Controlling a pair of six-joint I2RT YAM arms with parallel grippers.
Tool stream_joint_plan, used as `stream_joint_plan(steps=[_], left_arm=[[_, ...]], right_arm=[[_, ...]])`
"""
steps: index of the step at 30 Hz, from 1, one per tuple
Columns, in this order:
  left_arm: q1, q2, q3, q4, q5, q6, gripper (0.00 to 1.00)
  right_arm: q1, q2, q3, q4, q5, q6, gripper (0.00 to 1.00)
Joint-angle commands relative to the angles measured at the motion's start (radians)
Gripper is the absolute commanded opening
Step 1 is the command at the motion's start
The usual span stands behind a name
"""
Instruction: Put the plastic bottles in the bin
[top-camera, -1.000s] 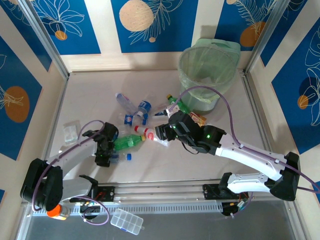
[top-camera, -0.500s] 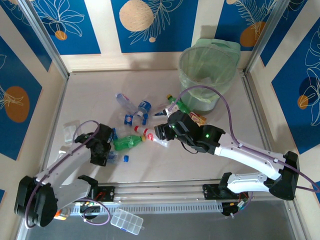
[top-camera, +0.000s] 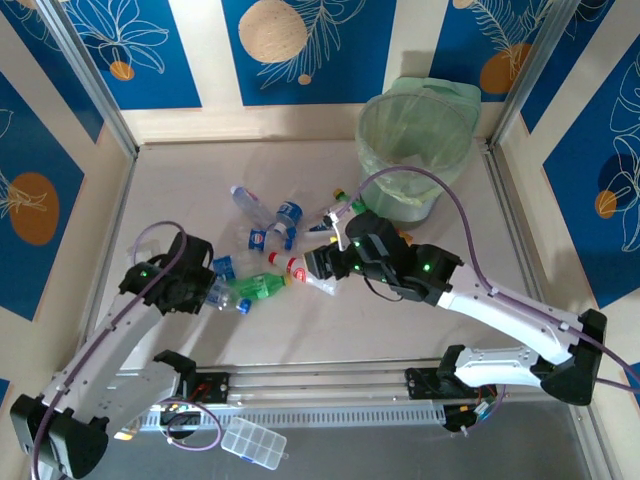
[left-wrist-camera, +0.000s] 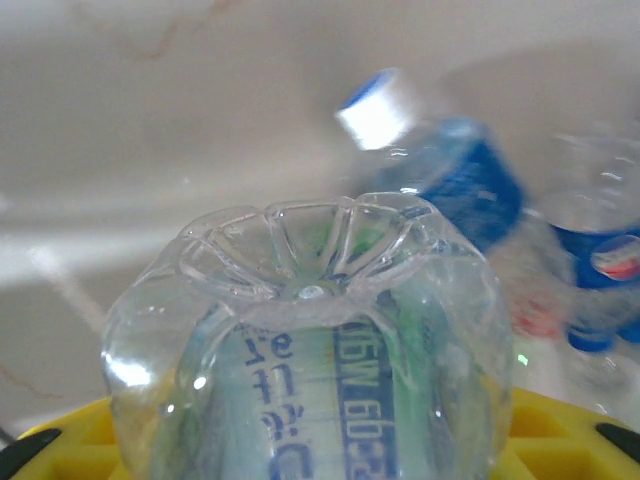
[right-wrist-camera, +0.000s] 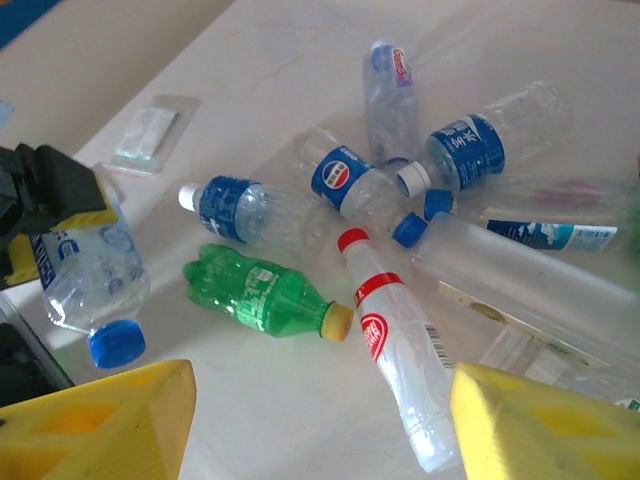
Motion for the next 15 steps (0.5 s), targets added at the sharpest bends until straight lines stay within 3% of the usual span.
stream_joint_plan(steps=[1,10,15], left_arm=[[0.011,-0.013,0.070,0.072,-0.010,0.237,0.45],[0.006,0.034,0.119,0.478,0.347,0.625,0.45],[0.006,0.072,0.046,0.910,0.680,0.633,0.44]], right_arm=[[-0.055,-0.048,0.024,0.025,-0.144,-0.006,0.68],[-0.143,-0.084,0.008,0.088,-0.373,0.002,0.68],[-0.231,-0.098,-0.019,0.125,-0.473,0.061,0.68]])
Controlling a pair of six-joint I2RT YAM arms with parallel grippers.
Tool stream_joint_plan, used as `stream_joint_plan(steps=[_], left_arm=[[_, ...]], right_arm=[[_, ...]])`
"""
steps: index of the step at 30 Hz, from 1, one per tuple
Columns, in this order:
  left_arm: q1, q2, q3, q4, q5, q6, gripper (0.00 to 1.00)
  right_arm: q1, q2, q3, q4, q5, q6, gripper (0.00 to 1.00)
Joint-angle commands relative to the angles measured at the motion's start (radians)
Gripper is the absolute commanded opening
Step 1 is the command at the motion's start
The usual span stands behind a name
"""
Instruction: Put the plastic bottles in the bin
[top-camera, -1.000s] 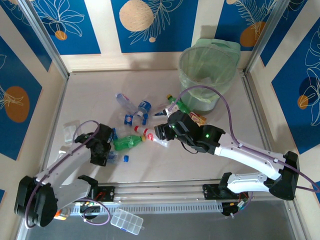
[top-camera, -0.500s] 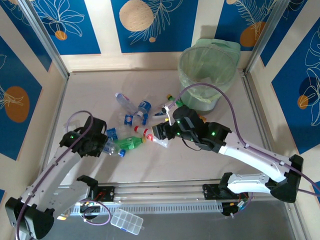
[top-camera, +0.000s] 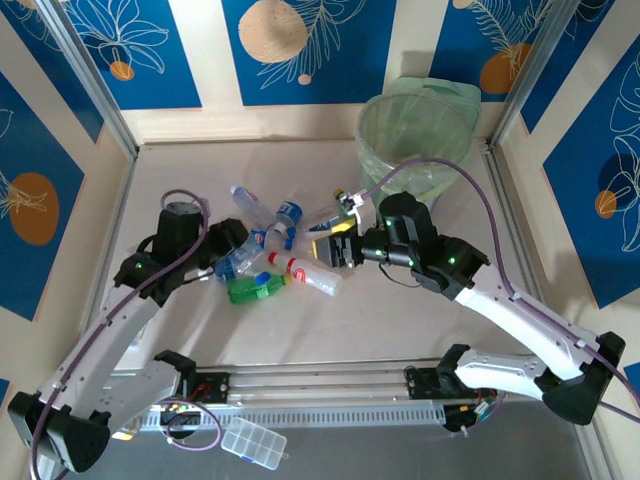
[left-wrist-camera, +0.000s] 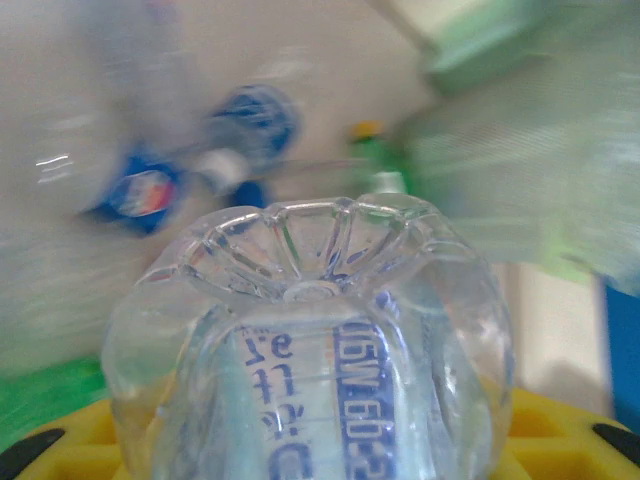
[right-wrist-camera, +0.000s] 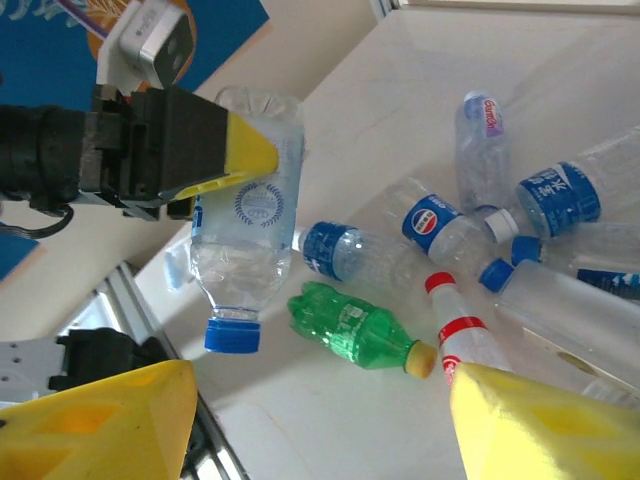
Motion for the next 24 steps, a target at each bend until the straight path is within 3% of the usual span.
stream_joint_plan(steps=[1,4,6,11,16,24], left_arm=[[0.005,0.040,-0.027,0.380,0.290,0.056,0.40],[0.005,0.091,-0.023,0.540,0.400,0.045,0.36],[0.005,0.106,-0.026,0.645,0.440,0.027,0.37],[0.004,0.140,-0.051,0.916,0.536,-0.061,0.37],[-0.003,0.186,-0.087,1.160,0.577,-0.199,0.37],[-0.020,0.179,-0.113,1.173,0.576,-0.200,0.37]], right_arm=[[-0.064,-0.033,-0.028,0.066,-0.148,0.052,0.68],[-0.160,-0.041,-0.060,0.153,-0.310,0.137,0.69],[-0.233,-0.026,-0.072,0.229,-0.497,0.204,0.72],[-0.275,0.021,-0.092,0.445,-0.748,0.334,0.85],[-0.261,0.099,-0.060,0.499,-0.792,0.378,0.96],[-0.165,0.207,0.045,0.487,-0.805,0.350,0.93]])
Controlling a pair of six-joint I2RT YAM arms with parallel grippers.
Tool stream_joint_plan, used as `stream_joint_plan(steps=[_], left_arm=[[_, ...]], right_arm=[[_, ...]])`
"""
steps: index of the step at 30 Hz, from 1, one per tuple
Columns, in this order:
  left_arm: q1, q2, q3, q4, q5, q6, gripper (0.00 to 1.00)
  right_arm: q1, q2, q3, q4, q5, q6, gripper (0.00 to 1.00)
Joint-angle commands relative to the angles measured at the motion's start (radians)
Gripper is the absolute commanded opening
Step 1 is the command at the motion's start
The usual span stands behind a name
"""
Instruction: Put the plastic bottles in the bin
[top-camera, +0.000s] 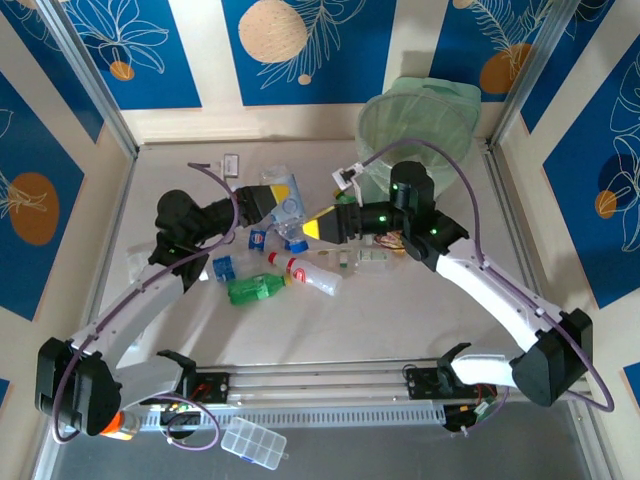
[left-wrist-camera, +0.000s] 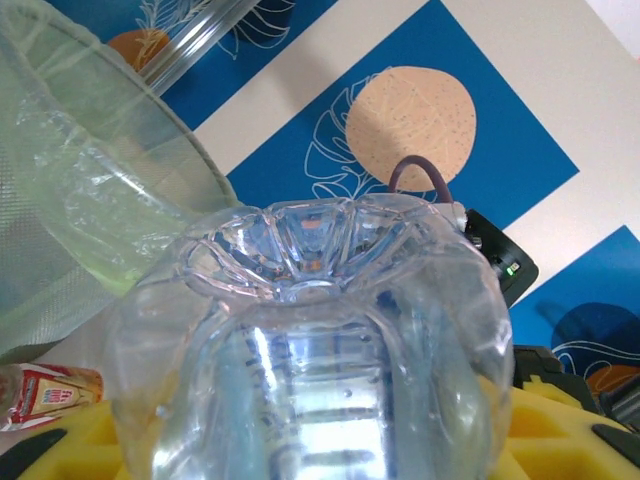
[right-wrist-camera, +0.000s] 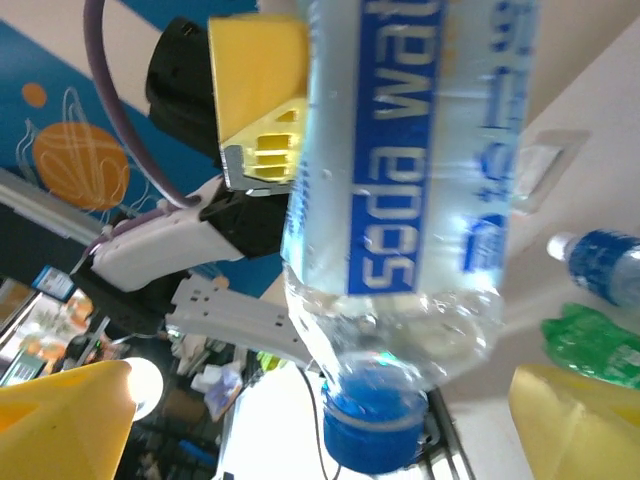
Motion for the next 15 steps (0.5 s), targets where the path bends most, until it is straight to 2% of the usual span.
stream_joint_plan(steps=[1,10,15], left_arm=[[-0.011,-0.018,-0.016,0.080,0.027,-0.005,0.37],[-0.038,-0.027,-0.033,0.095,0.008,-0.018,0.39],[-0.047,-0.033,-0.033,0.065,-0.001,-0.009,0.39]], right_arm=[[0.027,0.033,0.053,0.043,-0.041,0.016,0.92],[0.047,0.096,0.083,0.086,0.002,0.075,0.81],[0.060,0.107,0.094,0.085,0.011,0.077,0.67]])
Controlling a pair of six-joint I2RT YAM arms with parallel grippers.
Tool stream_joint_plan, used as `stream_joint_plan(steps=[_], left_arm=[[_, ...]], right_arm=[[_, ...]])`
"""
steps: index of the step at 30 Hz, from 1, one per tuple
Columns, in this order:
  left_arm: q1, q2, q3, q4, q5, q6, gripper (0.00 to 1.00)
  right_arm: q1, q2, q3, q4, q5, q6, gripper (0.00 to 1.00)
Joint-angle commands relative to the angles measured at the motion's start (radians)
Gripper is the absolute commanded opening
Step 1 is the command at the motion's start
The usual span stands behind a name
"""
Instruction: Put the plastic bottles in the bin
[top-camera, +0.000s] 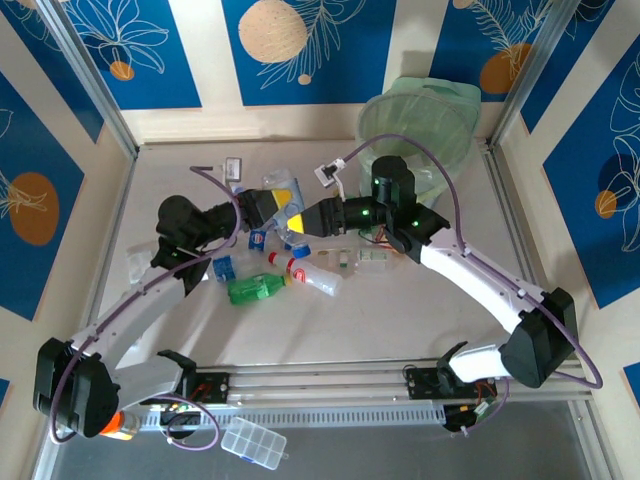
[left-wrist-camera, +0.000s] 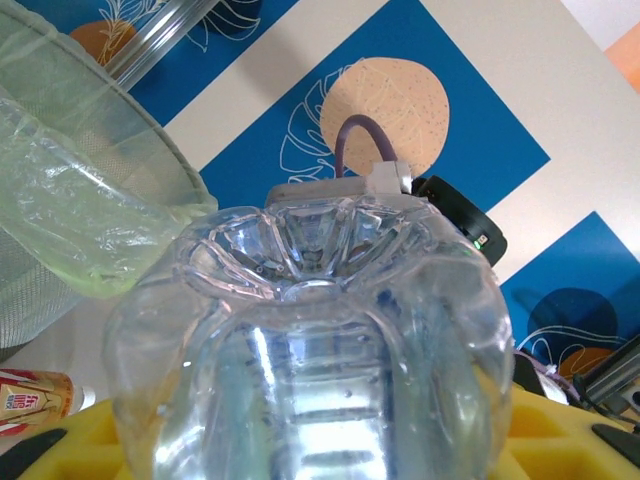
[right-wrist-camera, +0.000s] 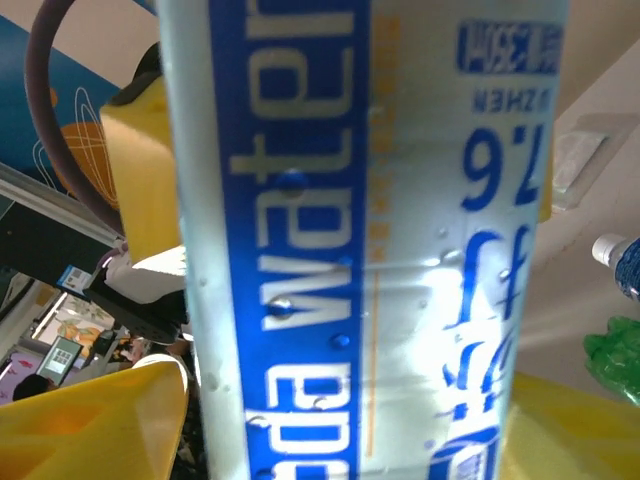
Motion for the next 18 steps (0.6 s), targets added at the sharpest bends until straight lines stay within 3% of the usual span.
stream_joint_plan(steps=[1,4,12,18], left_arm=[[-0.012,-0.023,-0.007,0.005,-0.002,0.013,0.39],[-0.016,-0.029,-0.003,-0.009,-0.002,0.019,0.41],[-0.018,-0.081,0.001,-0.122,-0.048,0.065,0.78],[-0.018,-0.183,0.040,-0.404,-0.116,0.217,0.82]], right_arm=[[0.017,0.005,0.037,0.029,0.000,0.011,0.64],[0.017,0.001,0.031,0.032,0.000,0.020,0.54],[-0.004,-0.061,0.003,0.003,0.020,0.008,0.52],[-0.032,-0.126,-0.002,-0.128,0.088,-0.063,0.52]])
